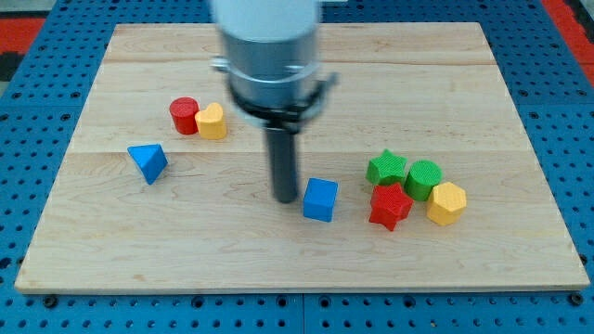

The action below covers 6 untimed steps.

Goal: Move the blue triangle parallel to the bottom of the yellow heart

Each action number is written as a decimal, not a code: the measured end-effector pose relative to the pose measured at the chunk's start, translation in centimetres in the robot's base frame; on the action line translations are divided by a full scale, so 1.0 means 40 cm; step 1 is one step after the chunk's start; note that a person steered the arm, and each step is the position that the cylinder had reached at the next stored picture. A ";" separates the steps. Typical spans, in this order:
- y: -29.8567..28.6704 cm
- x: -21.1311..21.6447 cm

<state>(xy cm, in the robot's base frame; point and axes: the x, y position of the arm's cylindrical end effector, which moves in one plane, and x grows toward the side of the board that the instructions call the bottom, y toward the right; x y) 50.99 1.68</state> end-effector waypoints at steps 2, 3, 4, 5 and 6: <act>0.006 0.000; -0.233 0.000; -0.400 0.035; -0.635 0.000; -0.611 -0.153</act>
